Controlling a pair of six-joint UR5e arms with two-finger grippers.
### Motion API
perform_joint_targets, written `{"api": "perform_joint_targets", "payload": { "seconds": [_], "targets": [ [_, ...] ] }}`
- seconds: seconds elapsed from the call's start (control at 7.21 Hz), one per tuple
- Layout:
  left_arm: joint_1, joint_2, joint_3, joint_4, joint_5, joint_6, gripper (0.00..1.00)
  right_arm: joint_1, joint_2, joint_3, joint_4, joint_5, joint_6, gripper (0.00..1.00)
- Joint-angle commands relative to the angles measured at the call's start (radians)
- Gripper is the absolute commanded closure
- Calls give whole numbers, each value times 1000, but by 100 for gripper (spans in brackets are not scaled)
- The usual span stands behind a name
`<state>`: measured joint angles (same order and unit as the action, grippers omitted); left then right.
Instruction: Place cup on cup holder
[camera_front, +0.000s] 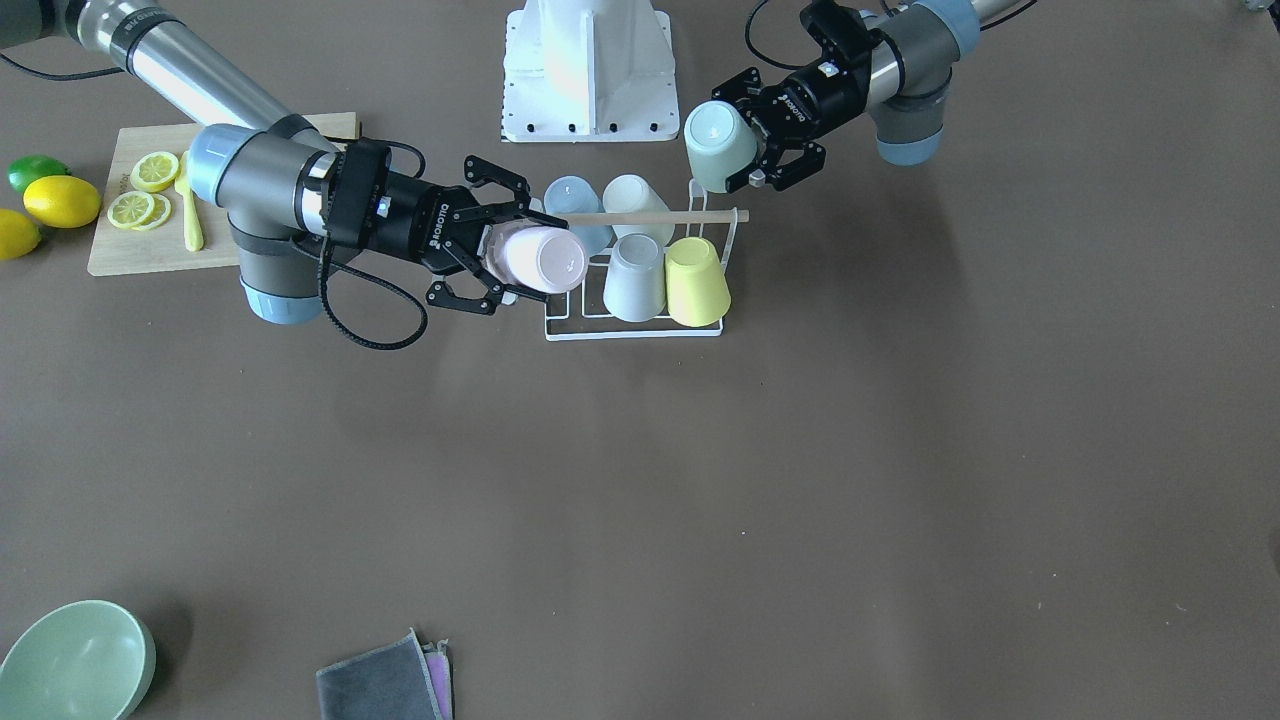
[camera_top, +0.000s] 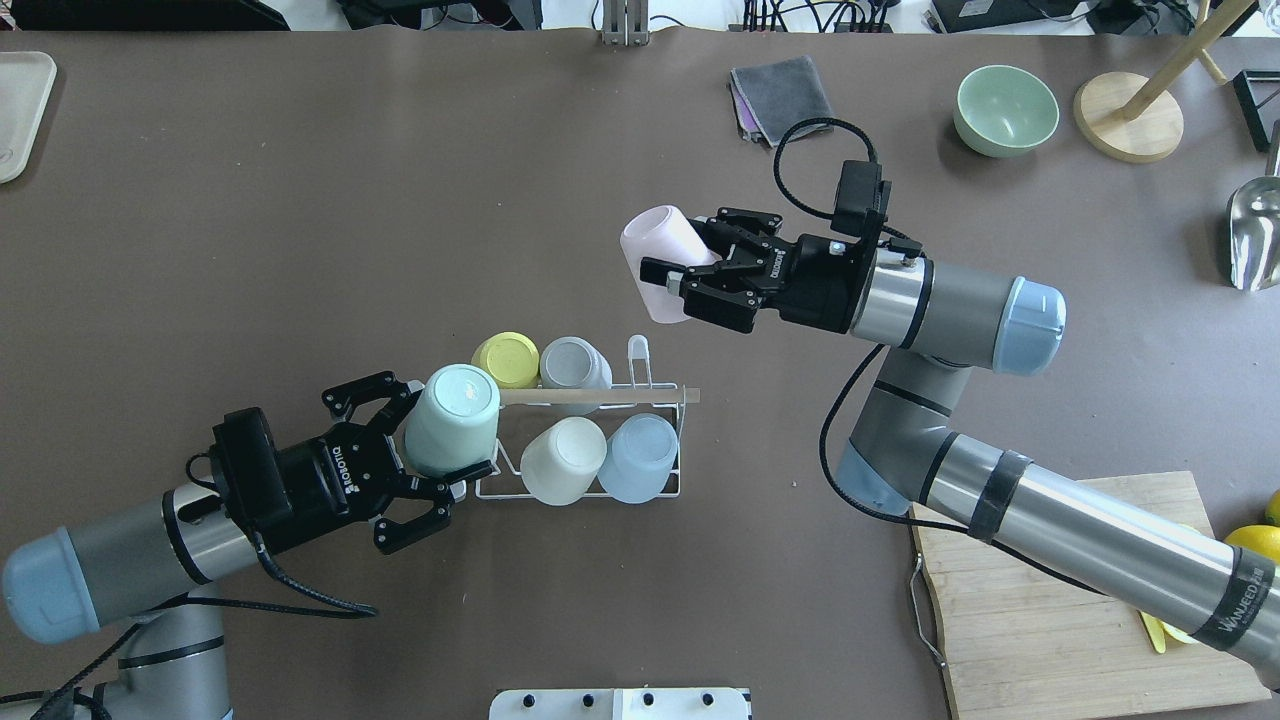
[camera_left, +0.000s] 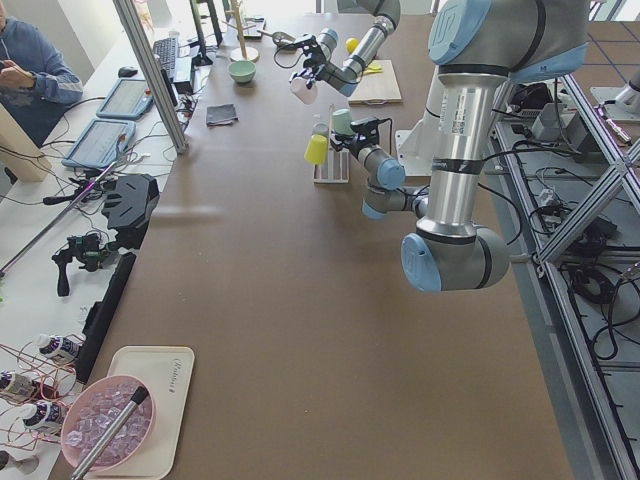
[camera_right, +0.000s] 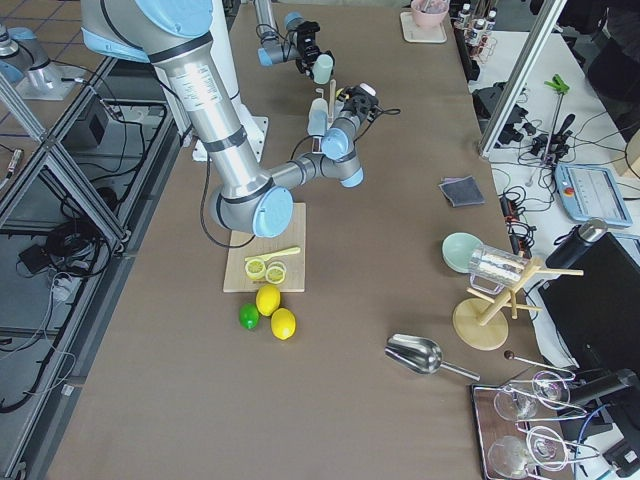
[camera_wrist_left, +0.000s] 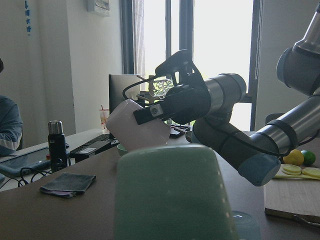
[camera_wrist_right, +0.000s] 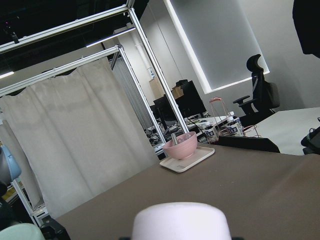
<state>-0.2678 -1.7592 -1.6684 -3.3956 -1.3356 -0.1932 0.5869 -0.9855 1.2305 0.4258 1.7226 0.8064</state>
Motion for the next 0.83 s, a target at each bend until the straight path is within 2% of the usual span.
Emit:
{"api": "perform_joint_targets", "payload": {
  "seconds": [0.0,0.14,0.69],
  "targets": [
    [10,-19,19,-1,0,12,19,-25,57,-110,63,-37,-74,100],
    [15,-23,25,-2,0,12,19,-38,65,-120,59,-67,-114,100],
    [15,-28,32,-1,0,56,18,-108,71,-128,94,-70,-133,100]
  ]
}}
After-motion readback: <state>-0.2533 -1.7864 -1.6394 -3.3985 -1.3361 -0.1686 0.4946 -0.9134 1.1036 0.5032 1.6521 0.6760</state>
